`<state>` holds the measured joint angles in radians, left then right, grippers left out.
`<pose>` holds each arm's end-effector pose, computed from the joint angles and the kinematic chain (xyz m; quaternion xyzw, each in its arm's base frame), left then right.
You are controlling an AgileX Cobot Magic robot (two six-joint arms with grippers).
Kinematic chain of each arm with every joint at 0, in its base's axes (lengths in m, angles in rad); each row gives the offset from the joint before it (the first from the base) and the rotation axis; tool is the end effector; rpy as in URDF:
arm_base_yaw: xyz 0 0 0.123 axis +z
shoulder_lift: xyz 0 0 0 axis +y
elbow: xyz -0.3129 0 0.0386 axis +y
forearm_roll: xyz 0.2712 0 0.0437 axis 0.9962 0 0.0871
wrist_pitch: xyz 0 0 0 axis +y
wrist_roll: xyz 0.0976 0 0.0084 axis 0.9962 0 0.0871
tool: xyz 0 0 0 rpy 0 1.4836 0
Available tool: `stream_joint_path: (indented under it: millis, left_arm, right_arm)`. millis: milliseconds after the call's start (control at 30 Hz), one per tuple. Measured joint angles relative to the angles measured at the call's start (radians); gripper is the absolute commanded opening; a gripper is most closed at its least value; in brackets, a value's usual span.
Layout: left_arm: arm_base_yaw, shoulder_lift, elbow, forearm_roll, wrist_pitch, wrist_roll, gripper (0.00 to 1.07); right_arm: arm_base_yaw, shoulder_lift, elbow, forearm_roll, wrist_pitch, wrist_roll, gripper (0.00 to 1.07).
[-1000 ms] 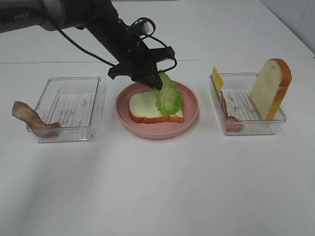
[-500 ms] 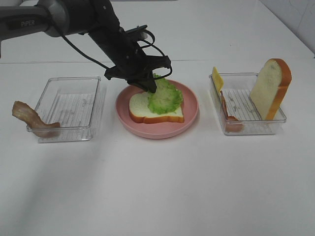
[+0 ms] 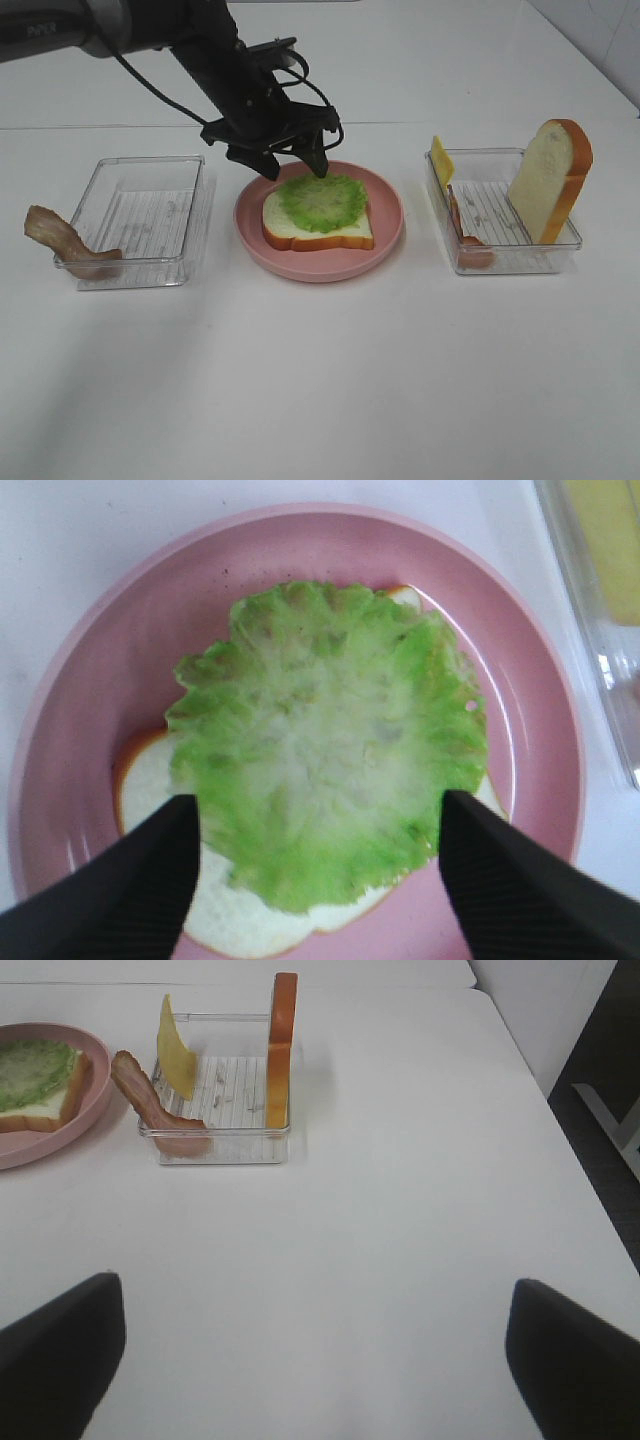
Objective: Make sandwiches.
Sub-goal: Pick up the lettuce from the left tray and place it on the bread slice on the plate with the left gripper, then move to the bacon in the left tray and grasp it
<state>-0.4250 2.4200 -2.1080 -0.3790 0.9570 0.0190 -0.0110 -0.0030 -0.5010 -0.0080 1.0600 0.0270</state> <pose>0.5073 -0.2621 0.1739 0.1374 0.9568 -0.2068 0.1512 -0.0093 -0.0006 0.2855 0.0163 0.8518 0.0002 0.5235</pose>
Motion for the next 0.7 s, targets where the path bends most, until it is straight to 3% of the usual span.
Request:
stream_joint_path:
  millis: [200, 267, 367, 433, 533, 600, 633, 700]
  left_arm:
    - [0.000, -0.111, -0.002, 0.092, 0.135, -0.044, 0.78]
    - [0.000, -0.196, -0.004, 0.199, 0.237, -0.118, 0.79]
    - [0.000, -0.219, -0.004, 0.230, 0.246, -0.138, 0.79]
    - [0.009, -0.305, 0.029, 0.330, 0.251, -0.191, 0.79]
    - [0.016, -0.327, 0.049, 0.345, 0.252, -0.199, 0.79]
    - [0.049, -0.394, 0.135, 0.365, 0.251, -0.214, 0.79]
    - [0.049, -0.394, 0.135, 0.365, 0.251, -0.214, 0.79]
    - [0.129, -0.486, 0.291, 0.371, 0.255, -0.218, 0.79]
  right_arm:
    - [0.000, 0.000, 0.000, 0.000, 0.000, 0.000, 0.97]
    - [0.000, 0.000, 0.000, 0.000, 0.000, 0.000, 0.97]
    - [0.000, 0.000, 0.000, 0.000, 0.000, 0.000, 0.97]
    - [0.000, 0.000, 0.000, 0.000, 0.000, 0.000, 0.97]
    - [0.000, 0.000, 0.000, 0.000, 0.000, 0.000, 0.97]
    - [0.000, 0.000, 0.000, 0.000, 0.000, 0.000, 0.97]
    - [0.000, 0.000, 0.000, 0.000, 0.000, 0.000, 0.97]
    - [0.000, 0.000, 0.000, 0.000, 0.000, 0.000, 0.97]
